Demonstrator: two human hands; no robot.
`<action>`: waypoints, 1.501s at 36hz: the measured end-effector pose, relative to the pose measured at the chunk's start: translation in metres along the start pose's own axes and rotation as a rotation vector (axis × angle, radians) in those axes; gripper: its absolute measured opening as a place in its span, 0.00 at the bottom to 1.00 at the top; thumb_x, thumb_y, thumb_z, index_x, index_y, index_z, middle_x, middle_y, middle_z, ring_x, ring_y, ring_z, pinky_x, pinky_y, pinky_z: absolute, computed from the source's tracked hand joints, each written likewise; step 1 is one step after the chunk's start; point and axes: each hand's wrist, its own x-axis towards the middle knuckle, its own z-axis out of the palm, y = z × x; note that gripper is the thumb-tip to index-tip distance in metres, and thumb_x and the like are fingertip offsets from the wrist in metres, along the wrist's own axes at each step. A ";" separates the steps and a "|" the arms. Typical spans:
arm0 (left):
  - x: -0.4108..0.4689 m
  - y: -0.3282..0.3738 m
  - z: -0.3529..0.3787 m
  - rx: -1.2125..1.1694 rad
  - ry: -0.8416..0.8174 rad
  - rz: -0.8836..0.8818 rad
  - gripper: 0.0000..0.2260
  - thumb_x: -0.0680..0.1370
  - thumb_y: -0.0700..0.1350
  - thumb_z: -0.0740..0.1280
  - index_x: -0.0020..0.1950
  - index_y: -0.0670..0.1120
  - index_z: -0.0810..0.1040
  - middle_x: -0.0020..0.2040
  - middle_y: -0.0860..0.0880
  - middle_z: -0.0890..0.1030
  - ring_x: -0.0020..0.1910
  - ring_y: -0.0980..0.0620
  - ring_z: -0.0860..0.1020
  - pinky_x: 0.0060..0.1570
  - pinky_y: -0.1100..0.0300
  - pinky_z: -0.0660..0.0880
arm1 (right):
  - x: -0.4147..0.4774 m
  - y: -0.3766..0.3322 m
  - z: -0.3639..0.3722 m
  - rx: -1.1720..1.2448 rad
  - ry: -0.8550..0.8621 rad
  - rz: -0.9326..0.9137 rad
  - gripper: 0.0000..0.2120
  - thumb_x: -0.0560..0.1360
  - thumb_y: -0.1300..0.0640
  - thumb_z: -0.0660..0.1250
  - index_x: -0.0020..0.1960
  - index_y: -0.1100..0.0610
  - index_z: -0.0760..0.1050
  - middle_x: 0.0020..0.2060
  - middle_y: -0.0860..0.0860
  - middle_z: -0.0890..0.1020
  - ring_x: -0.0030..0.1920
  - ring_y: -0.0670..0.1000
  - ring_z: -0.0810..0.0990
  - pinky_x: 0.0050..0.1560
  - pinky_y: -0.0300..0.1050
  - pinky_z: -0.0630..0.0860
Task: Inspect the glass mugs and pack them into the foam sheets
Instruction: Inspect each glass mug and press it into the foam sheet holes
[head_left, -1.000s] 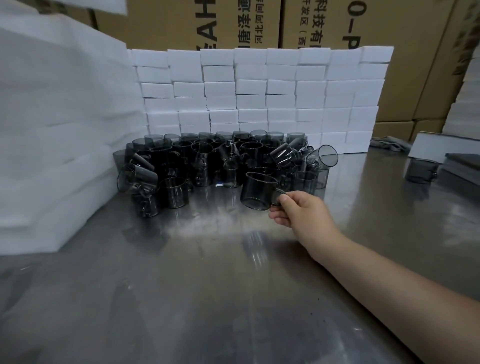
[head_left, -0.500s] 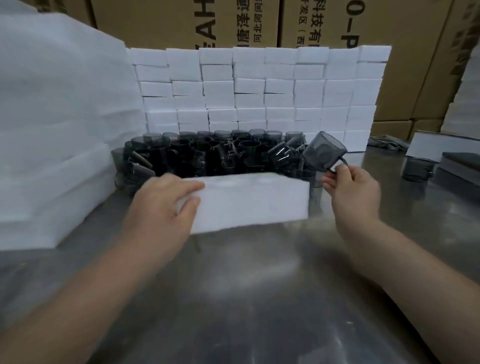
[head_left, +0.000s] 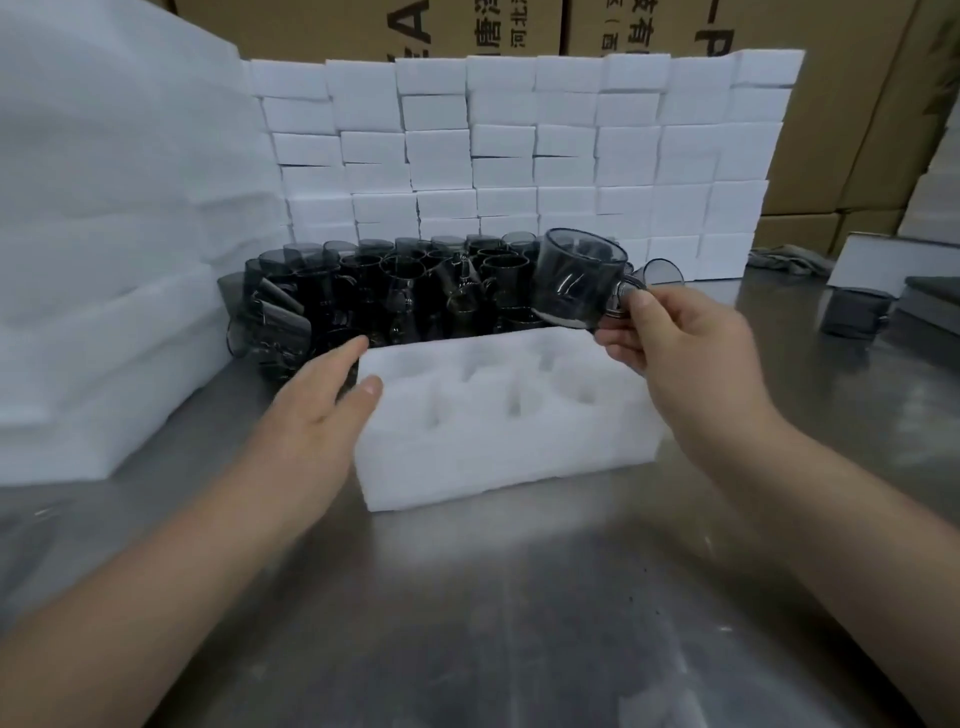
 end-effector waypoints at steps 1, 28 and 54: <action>0.001 -0.003 0.000 -0.040 -0.034 -0.054 0.18 0.81 0.51 0.56 0.71 0.56 0.65 0.68 0.62 0.64 0.66 0.65 0.61 0.64 0.66 0.54 | -0.002 -0.002 0.001 -0.009 -0.025 -0.019 0.12 0.79 0.60 0.59 0.40 0.53 0.77 0.32 0.47 0.82 0.35 0.43 0.82 0.37 0.32 0.77; -0.014 0.024 0.001 -0.257 -0.145 0.255 0.30 0.65 0.60 0.65 0.60 0.81 0.54 0.65 0.73 0.63 0.64 0.70 0.65 0.60 0.75 0.63 | -0.023 -0.003 0.035 -0.038 -0.382 0.010 0.14 0.78 0.63 0.60 0.39 0.51 0.76 0.29 0.46 0.81 0.34 0.44 0.82 0.37 0.36 0.79; -0.004 0.028 -0.015 -0.227 0.323 0.201 0.16 0.74 0.42 0.68 0.37 0.65 0.76 0.39 0.56 0.74 0.31 0.68 0.73 0.35 0.65 0.71 | -0.022 -0.016 -0.001 -0.958 -0.566 -0.049 0.34 0.59 0.32 0.60 0.65 0.36 0.68 0.63 0.35 0.72 0.56 0.36 0.73 0.61 0.44 0.69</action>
